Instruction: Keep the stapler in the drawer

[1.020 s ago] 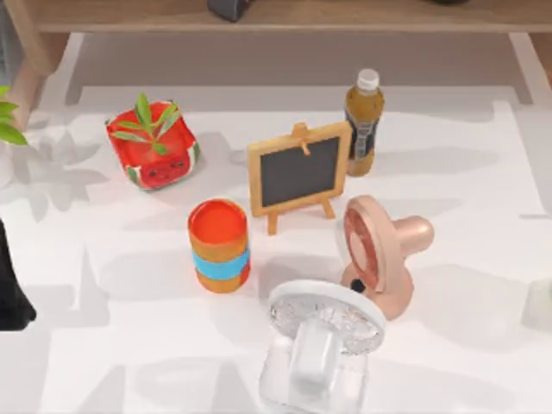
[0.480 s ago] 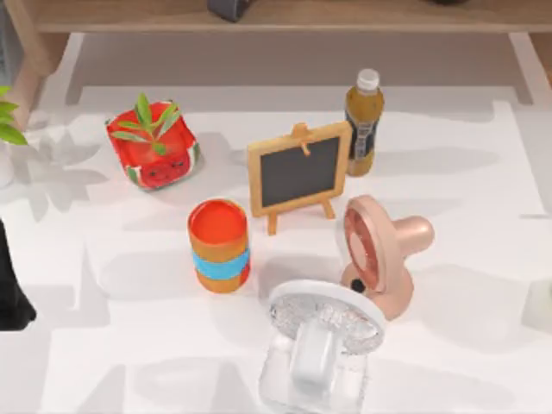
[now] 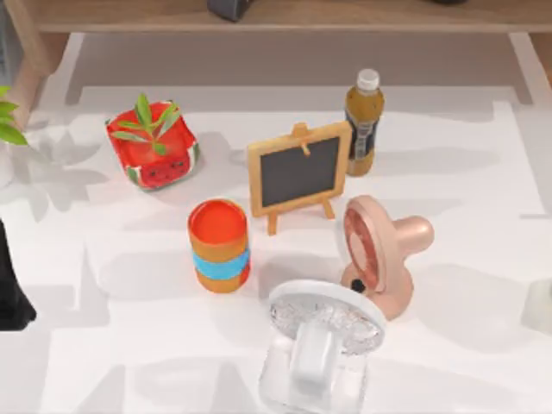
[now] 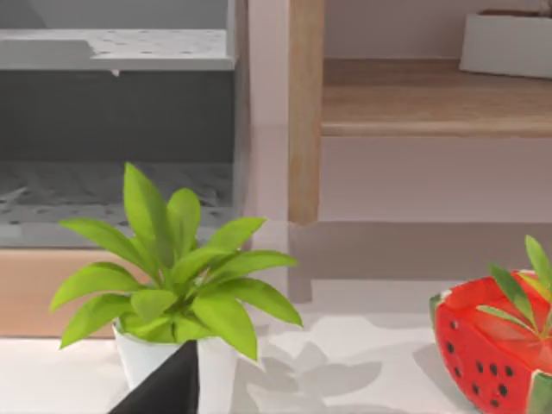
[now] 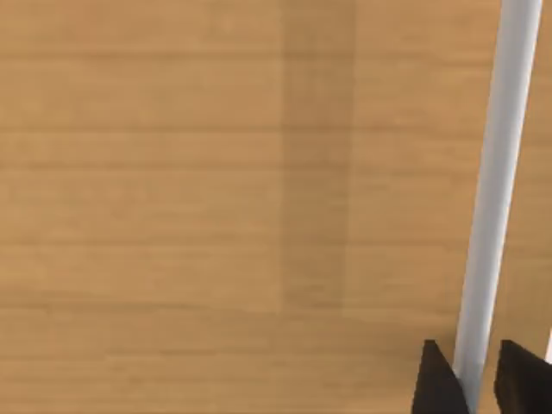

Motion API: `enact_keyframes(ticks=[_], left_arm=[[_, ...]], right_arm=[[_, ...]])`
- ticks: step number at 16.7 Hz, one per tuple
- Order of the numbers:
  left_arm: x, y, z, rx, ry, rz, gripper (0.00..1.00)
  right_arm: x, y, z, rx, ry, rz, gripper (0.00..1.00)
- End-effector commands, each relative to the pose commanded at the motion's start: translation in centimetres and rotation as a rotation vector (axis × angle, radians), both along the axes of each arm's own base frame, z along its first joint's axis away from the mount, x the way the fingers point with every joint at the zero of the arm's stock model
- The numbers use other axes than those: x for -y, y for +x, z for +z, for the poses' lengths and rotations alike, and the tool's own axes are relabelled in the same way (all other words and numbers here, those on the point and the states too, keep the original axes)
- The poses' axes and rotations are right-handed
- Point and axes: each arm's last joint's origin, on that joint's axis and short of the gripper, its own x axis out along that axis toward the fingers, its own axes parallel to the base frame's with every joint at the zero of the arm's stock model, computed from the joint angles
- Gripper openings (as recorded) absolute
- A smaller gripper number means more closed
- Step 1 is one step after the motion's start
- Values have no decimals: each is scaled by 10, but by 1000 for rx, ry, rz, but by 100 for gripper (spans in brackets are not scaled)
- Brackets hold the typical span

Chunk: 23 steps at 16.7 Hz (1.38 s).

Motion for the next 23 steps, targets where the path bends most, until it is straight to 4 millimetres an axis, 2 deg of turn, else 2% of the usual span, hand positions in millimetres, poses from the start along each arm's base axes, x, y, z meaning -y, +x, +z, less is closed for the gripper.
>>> enact_keyframes(ticks=[10,18,23], left_arm=[[0,0,0,0,0,0,100],[0,0,0,0,0,0,100],[0,0,0,0,0,0,100]], right_arm=[[0,1,-1,-5,5,-2,0],[2,60,1,2,1,0,0],[2,62,-2,-8,9,-6,0]])
